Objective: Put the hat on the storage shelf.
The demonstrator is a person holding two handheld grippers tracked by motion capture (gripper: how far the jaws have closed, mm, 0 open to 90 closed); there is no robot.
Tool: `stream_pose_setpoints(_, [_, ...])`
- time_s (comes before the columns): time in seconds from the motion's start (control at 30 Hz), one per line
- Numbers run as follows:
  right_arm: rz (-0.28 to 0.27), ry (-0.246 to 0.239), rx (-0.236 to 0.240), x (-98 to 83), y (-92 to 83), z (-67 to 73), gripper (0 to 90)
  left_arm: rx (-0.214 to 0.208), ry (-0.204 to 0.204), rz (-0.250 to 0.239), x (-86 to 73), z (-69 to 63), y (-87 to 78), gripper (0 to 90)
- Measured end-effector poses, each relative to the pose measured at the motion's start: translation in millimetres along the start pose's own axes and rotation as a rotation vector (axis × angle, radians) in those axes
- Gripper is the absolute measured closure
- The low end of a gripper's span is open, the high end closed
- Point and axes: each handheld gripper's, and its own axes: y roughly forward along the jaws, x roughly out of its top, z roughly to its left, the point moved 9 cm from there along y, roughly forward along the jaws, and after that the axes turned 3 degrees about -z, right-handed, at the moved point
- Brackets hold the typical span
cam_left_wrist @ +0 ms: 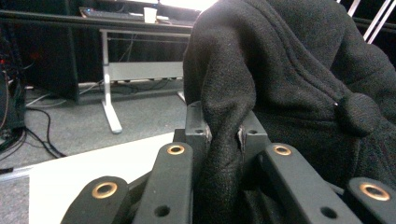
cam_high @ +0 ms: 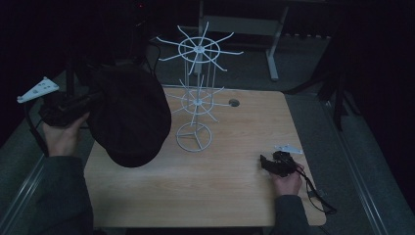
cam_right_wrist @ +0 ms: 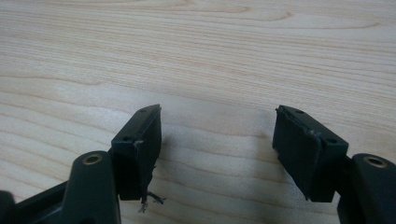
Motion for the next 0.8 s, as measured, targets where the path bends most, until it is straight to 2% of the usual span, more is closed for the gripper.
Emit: stream_pose_setpoints(0.8, [0.001,0.0,0.0,0.3,0.4,0.3,32.5,-0.036,0.009,-0.025,10.5,-7.2,1.9,79.9])
